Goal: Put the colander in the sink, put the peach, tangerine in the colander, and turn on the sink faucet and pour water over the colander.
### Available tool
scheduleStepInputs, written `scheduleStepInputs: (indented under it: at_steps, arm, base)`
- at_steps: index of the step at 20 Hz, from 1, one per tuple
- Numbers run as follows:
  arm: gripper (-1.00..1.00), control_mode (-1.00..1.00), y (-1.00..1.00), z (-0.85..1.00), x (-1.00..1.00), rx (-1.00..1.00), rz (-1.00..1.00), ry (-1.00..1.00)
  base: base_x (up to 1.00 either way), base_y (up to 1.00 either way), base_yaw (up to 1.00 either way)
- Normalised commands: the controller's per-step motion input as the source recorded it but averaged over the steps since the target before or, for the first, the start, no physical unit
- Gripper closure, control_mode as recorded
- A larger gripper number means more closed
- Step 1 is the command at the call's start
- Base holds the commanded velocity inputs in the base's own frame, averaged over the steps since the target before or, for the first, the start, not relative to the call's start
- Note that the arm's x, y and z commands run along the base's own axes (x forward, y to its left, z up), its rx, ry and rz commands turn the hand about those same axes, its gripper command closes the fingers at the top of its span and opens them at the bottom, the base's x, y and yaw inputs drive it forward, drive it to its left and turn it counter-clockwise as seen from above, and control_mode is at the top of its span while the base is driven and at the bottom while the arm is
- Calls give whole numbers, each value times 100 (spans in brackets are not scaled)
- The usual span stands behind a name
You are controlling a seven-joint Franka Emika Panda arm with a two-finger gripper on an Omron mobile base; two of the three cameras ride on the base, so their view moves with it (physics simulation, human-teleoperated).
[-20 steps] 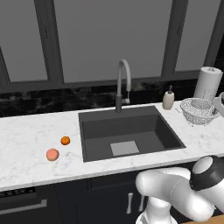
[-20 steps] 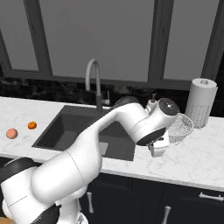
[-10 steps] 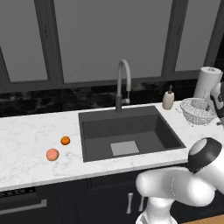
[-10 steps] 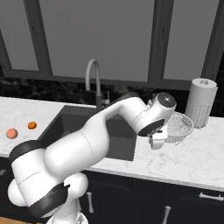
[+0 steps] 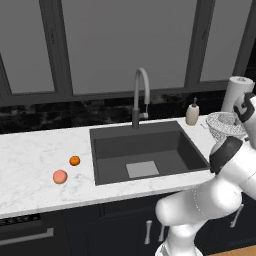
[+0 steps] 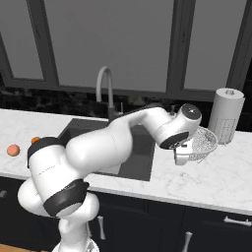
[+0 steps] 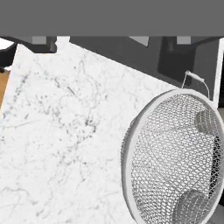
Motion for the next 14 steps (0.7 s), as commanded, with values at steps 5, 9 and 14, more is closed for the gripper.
scheduleStepInputs:
  at_steps: [5, 9, 14]
  arm:
    - [-100, -100, -25, -21, 25, 0, -5, 5]
    - [-100, -100, -17, -26, 24, 0, -6, 10]
    - [-100, -100, -21, -22, 26, 0, -7, 7]
  base:
    - [0, 0, 0]
    - [0, 0, 0]
    - [0, 0, 0]
